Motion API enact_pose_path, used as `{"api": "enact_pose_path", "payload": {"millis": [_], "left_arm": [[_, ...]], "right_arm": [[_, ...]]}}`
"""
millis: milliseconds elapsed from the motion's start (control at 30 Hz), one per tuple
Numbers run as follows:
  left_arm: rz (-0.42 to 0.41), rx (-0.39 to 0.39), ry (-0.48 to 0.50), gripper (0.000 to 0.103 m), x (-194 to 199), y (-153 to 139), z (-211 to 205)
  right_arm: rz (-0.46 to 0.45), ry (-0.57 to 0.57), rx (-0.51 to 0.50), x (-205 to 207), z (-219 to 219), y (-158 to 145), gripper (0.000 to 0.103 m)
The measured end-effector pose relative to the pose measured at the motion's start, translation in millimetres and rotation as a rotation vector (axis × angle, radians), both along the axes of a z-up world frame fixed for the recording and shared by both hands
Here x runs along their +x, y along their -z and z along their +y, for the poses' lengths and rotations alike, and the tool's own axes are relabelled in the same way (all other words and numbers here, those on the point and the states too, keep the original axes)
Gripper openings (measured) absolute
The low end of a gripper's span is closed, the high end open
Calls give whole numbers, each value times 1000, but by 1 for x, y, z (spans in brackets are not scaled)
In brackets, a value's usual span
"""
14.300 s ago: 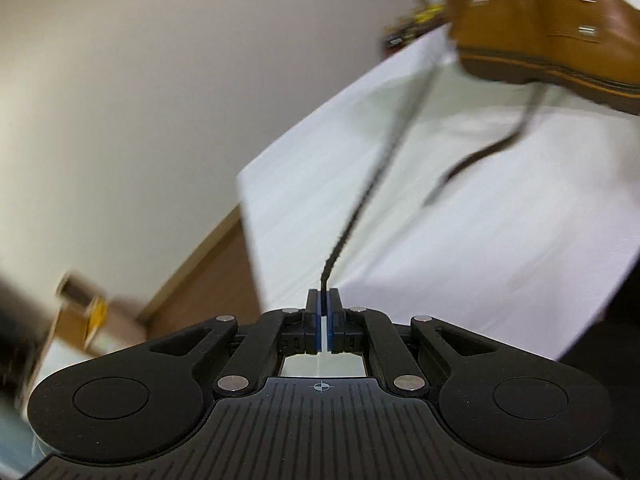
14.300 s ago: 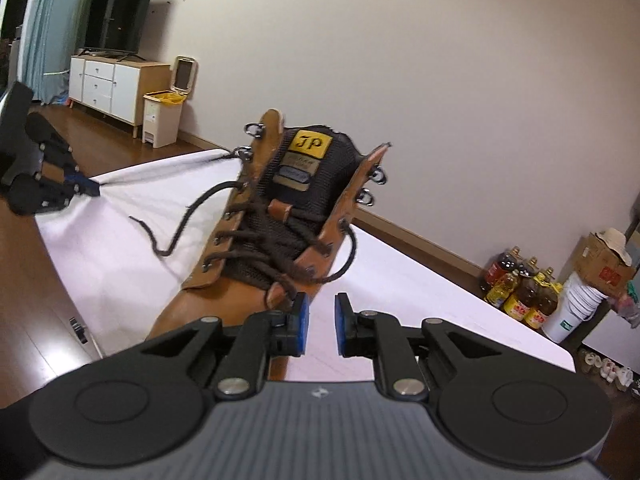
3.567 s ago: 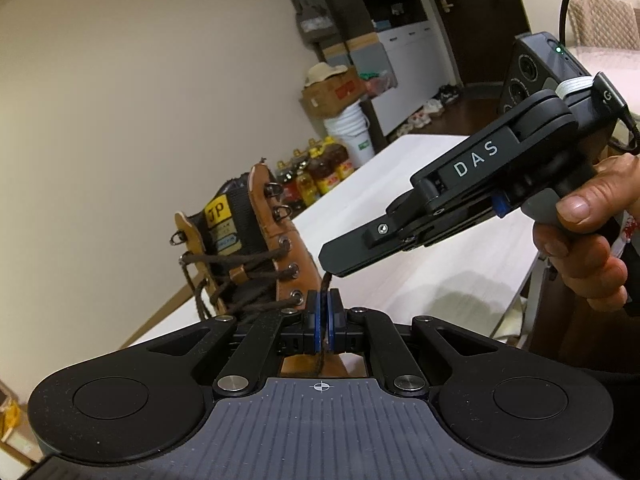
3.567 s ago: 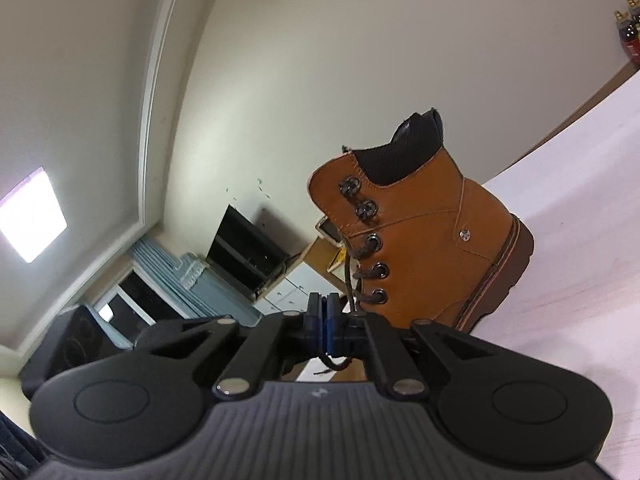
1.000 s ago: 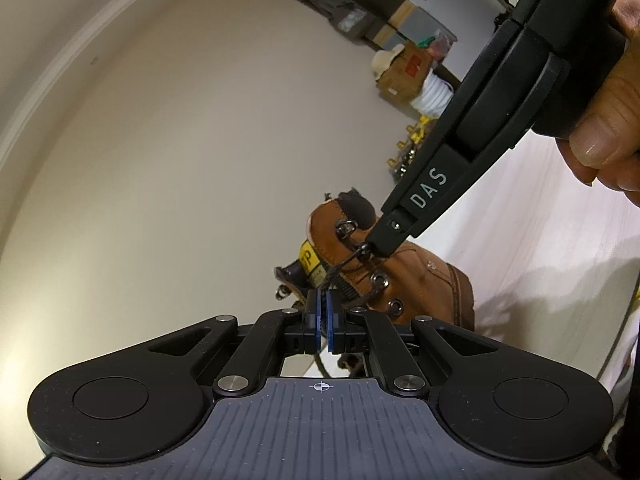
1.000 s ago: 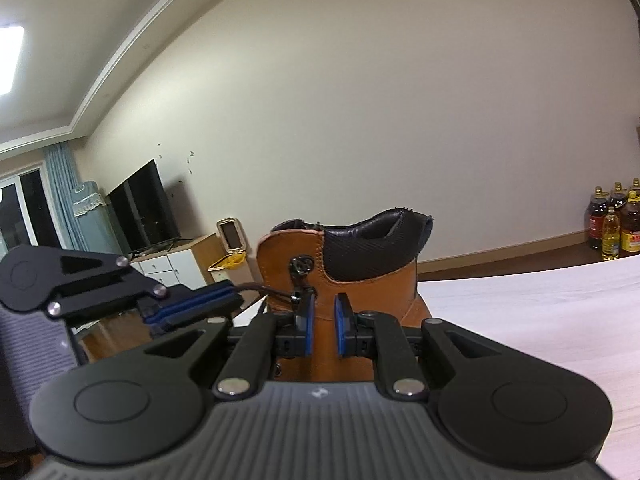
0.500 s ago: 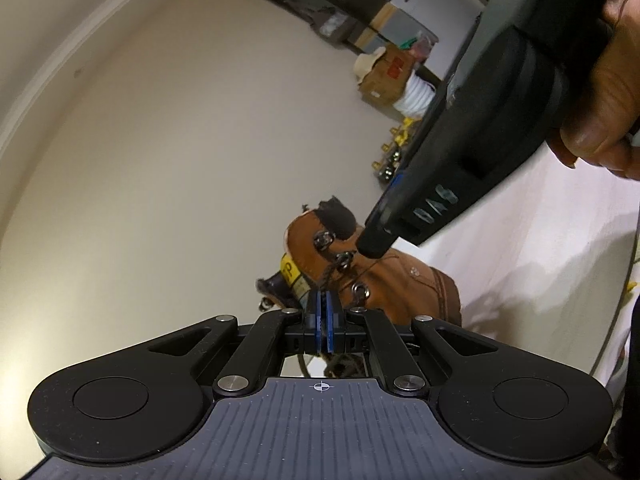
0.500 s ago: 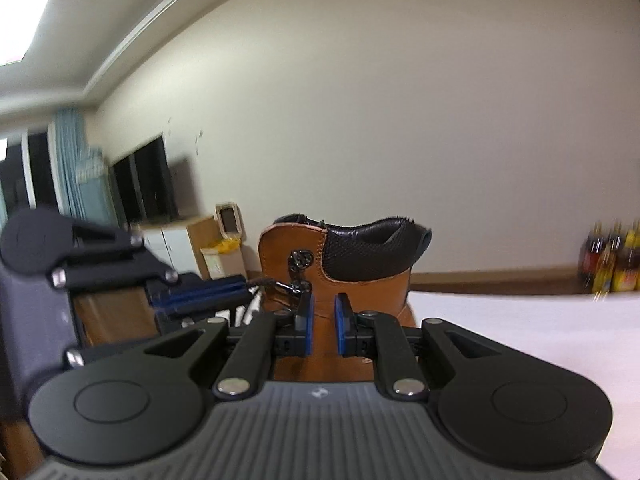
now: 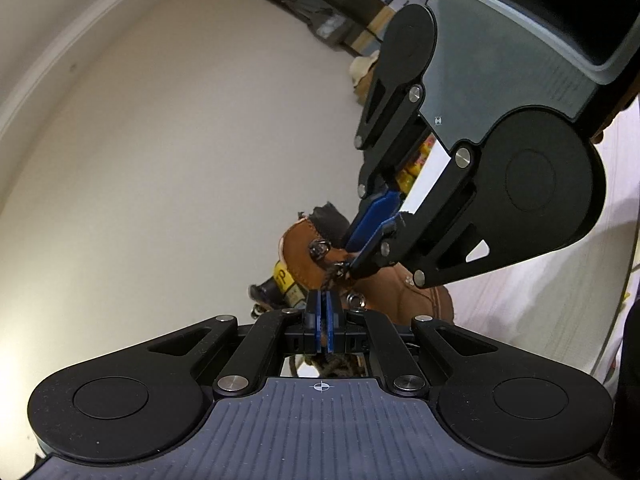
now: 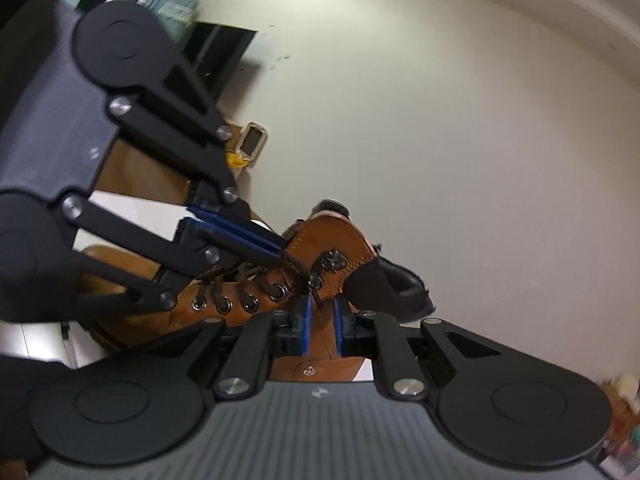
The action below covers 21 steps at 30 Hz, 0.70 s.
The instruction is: Lace up shoes with both hands
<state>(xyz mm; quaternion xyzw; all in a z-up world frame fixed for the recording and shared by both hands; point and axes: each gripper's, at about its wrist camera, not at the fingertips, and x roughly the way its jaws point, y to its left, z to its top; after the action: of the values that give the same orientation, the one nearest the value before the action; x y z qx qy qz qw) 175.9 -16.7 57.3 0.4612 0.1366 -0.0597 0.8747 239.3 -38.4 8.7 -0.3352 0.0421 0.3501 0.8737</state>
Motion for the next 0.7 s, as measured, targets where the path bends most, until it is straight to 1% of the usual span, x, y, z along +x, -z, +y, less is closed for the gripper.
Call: {"api": "enact_pose_path", "payload": {"millis": [67,100,167,200,233,300,333,367,433,500,600,633,700], "left_arm": [[1,-8,6,3,2,1,0],[3,-14,9,3,3,1,1],[14,-38,12,3,6,1,3],[23,-70,12,6,6,0,6],[29,-94,11,7,6,0,9],[40,-180,-3,7,4,-4,24],[43,-210,-10,7,3,-5,30],[46,-232,-19,7,2,-6,36],[65,-281,-87,7,5,-1,61],[94,-289,-153,7,12,6,80],[143,-303,-231,7,19,18,109],[166,-324,-247,7,22,21,118],[212,-391,-259,7,27,25,135]], "right_arm": [[-11,-24,-24,-3,2,-1,10],[-10,-25,-33,-3,3,-1,4],[10,-22,-24,-3,3,-3,3],[32,-12,-5,-2,2,-4,3],[63,8,22,-1,0,-7,3],[74,38,25,-1,-2,-7,3],[80,77,20,-1,-5,-5,3],[103,116,20,-1,-9,-3,3],[163,166,34,-1,-19,0,3],[235,203,39,-6,-27,6,2],[308,231,28,-16,-33,13,2],[326,230,30,-18,-34,14,2],[408,204,57,-23,-38,19,2]]}}
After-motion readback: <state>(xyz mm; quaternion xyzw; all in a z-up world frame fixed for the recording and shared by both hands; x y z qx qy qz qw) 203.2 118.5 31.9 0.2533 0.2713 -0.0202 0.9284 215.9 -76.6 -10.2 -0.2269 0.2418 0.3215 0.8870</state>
